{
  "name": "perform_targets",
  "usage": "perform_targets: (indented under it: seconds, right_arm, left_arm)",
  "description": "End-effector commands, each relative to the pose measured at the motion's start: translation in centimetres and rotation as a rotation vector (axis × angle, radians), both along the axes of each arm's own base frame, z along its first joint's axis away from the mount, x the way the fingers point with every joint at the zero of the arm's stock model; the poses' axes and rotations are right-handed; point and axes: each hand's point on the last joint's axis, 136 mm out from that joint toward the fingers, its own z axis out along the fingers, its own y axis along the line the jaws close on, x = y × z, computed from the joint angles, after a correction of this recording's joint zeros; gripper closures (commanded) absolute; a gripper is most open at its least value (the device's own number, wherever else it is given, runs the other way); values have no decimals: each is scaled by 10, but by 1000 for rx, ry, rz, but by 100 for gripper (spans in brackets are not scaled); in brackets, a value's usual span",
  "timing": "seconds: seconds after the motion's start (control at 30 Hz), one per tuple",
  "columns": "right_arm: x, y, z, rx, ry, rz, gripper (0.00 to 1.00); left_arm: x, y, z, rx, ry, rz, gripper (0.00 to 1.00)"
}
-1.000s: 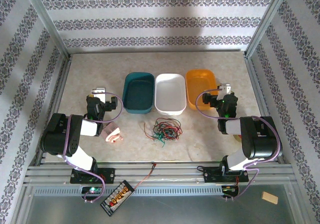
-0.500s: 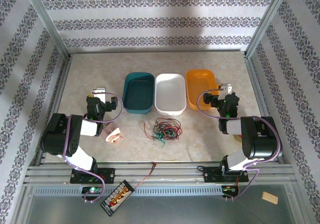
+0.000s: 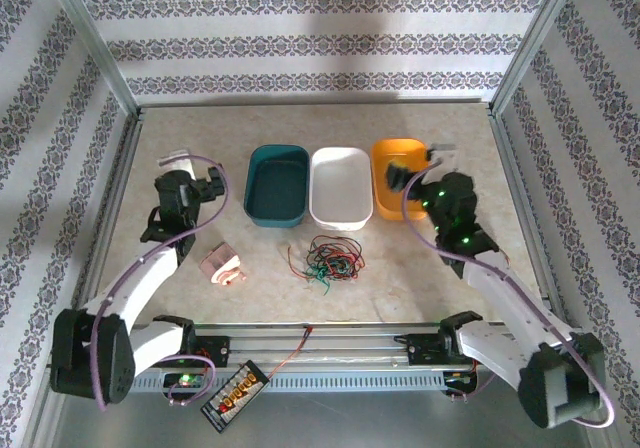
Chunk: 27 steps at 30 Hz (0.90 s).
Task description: Untangle the cables
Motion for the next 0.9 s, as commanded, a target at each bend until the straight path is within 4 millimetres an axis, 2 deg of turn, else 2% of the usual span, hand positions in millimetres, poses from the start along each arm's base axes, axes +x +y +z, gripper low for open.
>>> perform_targets:
  seconds: [0.0,0.07,0.13,0.2,0.27,0.37,0.5,0.63,0.87]
  right_arm:
    - [-54,47,-78,-36,335,179,13]
    - [-84,78,-97,-27,437,299,17]
    - [-105,91,-115,-75,516,364,22]
    - [-118,91,-132,-125,589,383,31]
    - [-124,87,-144,-143,657,369,45]
    - [-128,85,-156,-160,726,368,57]
    - [-124,81,-166,-176,769,348,61]
    - [-116,80,-168,-147,785,332,64]
    - [-109,84,-173,-74,833,334,67]
  left_arm:
    - [-35,-49,-44,-45,152,-76,1]
    - [-49,-91,-59,-72,170,-170,1]
    - [-62,-132,-74,-89,202,-275,1]
    - [-76,-175,-83,-62,227,-401,1]
    - [-91,-214,-88,-27,257,-532,1]
    - [-113,-261,-93,-9,304,-722,1]
    - [-127,-283,-96,50,333,-835,1]
    - [-127,-292,-95,57,326,-876,1]
    - [-123,-300,-111,70,356,-876,1]
